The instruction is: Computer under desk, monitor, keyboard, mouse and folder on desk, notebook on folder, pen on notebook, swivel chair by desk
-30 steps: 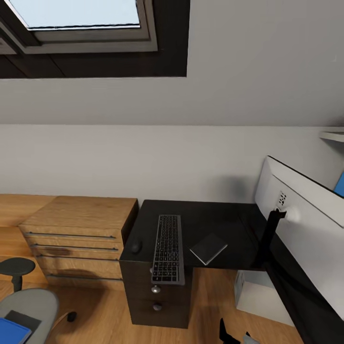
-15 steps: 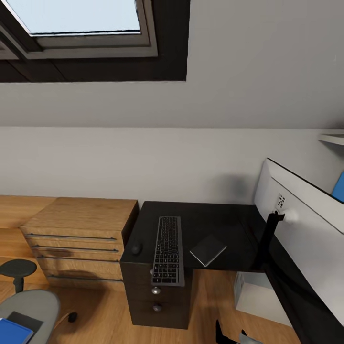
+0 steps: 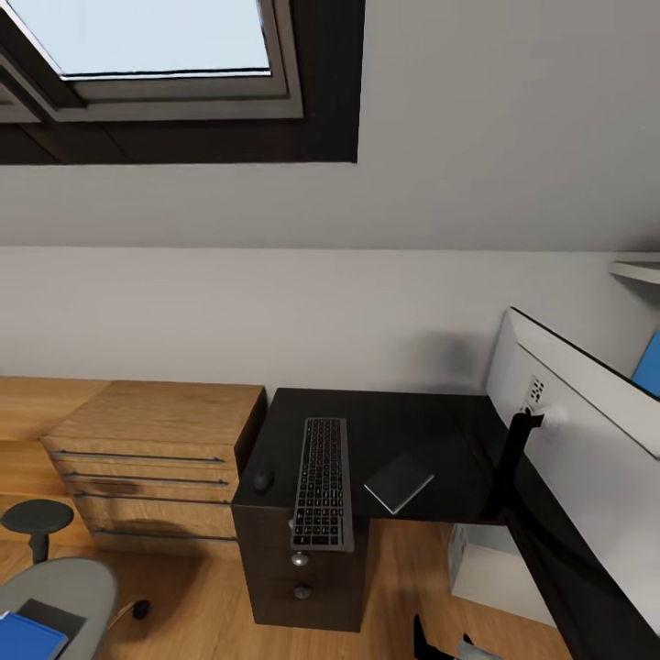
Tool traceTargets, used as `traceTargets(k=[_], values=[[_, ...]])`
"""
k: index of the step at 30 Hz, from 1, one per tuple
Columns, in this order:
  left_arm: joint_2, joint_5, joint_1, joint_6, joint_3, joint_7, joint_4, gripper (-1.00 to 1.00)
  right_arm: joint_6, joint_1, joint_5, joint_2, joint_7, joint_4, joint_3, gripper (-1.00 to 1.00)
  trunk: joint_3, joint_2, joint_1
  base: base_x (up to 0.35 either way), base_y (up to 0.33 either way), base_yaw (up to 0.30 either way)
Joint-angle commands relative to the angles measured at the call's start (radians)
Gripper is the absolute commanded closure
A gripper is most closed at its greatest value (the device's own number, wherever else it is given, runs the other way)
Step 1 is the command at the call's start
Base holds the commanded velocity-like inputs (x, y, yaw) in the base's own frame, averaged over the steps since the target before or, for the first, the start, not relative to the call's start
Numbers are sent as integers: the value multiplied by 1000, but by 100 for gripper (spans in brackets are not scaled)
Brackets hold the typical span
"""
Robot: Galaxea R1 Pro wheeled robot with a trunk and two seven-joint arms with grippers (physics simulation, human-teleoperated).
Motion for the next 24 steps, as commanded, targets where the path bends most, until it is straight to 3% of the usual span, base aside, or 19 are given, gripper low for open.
traceTargets(k=[1,24], values=[[0,7,0,-3,-9,5,1,-100,-3,-1,-11,0,8,1,3,-100,2,6,-4,0,0,0],[2,7,-1,-3,-9,5,1,-100,-4,-1,-12,3,6,-1,3,-100,74,167,-92,0,0,0]])
